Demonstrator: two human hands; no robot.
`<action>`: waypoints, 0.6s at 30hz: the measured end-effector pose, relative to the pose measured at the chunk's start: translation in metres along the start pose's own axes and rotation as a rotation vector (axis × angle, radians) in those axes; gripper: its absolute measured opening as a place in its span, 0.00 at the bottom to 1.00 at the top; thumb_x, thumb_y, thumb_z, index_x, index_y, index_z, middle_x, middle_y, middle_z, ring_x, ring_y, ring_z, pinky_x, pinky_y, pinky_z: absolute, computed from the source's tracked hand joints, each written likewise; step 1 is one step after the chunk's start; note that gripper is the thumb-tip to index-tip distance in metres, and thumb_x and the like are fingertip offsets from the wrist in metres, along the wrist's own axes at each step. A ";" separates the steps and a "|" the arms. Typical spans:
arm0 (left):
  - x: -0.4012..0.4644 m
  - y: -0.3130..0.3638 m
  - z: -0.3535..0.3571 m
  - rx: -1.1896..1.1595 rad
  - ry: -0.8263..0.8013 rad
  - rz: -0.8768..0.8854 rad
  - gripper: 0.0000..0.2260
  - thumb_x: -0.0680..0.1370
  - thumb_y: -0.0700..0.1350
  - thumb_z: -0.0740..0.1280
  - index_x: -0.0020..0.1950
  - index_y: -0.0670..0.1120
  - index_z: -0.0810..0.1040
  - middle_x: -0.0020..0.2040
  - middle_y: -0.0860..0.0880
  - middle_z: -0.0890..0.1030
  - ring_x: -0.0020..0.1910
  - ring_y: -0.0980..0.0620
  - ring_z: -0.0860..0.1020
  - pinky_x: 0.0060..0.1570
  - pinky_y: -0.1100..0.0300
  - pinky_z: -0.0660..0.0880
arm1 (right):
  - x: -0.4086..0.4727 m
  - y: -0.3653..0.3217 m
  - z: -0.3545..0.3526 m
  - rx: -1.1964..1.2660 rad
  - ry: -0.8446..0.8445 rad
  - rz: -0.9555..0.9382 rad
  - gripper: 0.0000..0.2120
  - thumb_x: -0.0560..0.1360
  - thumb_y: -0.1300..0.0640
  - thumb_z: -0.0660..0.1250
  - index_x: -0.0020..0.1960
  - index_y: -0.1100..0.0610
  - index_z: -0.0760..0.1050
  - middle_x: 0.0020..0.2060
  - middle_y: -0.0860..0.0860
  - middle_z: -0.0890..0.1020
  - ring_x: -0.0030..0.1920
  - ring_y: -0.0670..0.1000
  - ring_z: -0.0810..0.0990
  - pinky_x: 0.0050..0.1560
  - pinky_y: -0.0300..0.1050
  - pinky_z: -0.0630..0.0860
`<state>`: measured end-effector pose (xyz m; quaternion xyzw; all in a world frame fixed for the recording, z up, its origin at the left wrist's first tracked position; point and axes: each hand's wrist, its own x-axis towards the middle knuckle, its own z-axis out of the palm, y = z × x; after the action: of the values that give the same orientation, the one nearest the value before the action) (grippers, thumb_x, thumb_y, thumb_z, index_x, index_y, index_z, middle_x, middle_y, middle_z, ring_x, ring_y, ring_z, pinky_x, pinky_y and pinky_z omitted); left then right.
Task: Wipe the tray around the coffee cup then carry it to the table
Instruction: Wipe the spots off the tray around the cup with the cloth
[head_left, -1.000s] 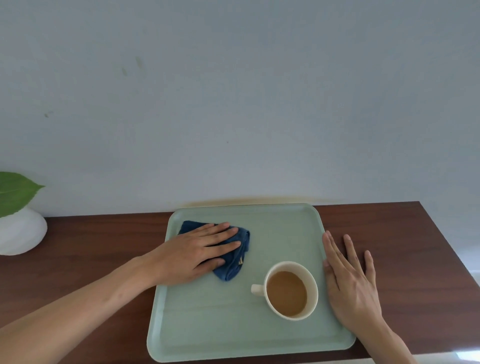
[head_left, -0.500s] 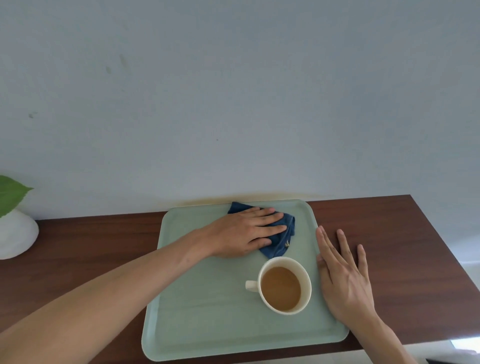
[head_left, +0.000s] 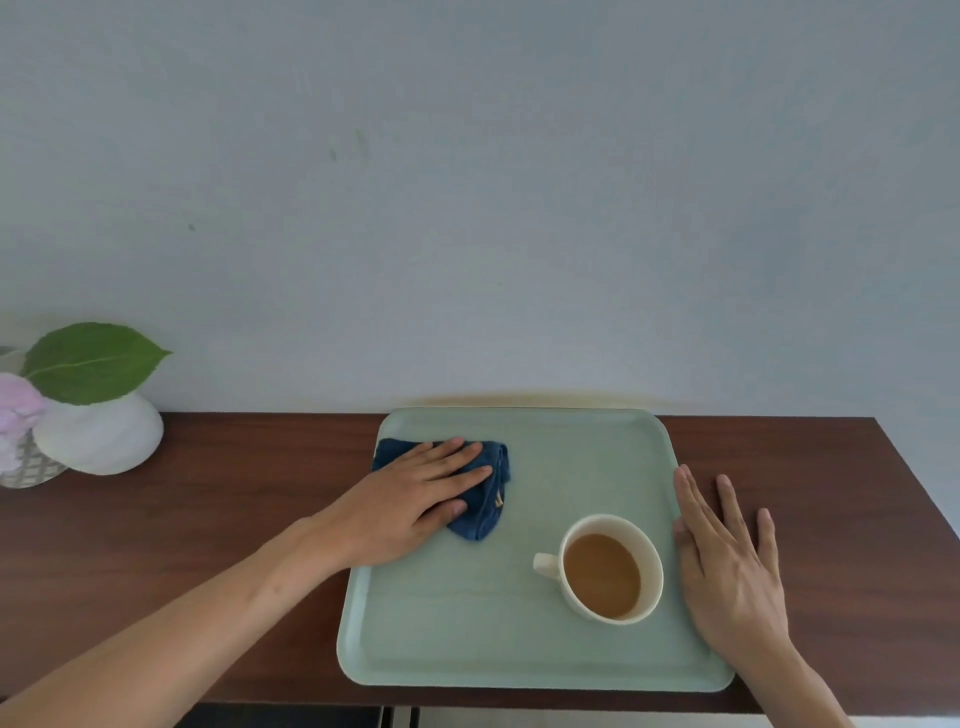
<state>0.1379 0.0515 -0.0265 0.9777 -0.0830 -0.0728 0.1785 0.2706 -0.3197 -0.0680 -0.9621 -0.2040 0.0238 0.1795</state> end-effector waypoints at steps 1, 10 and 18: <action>-0.007 0.006 0.002 0.002 -0.009 -0.003 0.23 0.87 0.56 0.53 0.82 0.60 0.53 0.84 0.60 0.49 0.81 0.62 0.41 0.82 0.52 0.47 | 0.000 0.000 0.000 0.002 0.002 0.003 0.28 0.86 0.52 0.48 0.84 0.42 0.46 0.80 0.37 0.60 0.83 0.46 0.44 0.82 0.59 0.40; -0.079 0.074 0.013 -0.007 -0.124 0.006 0.23 0.87 0.59 0.49 0.81 0.66 0.46 0.81 0.68 0.40 0.79 0.66 0.35 0.78 0.60 0.35 | 0.001 -0.001 0.002 0.002 0.011 0.013 0.28 0.85 0.54 0.50 0.84 0.43 0.49 0.80 0.36 0.59 0.83 0.47 0.46 0.82 0.59 0.41; -0.093 0.068 0.045 0.226 0.030 0.041 0.25 0.86 0.59 0.54 0.83 0.60 0.52 0.84 0.58 0.54 0.82 0.57 0.52 0.76 0.59 0.55 | 0.001 -0.001 -0.003 0.101 0.025 -0.002 0.27 0.85 0.48 0.52 0.83 0.43 0.54 0.82 0.40 0.58 0.83 0.44 0.45 0.82 0.58 0.40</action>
<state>0.0304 -0.0092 -0.0326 0.9907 -0.1078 -0.0449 0.0698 0.2714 -0.3193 -0.0652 -0.9518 -0.2013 0.0217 0.2306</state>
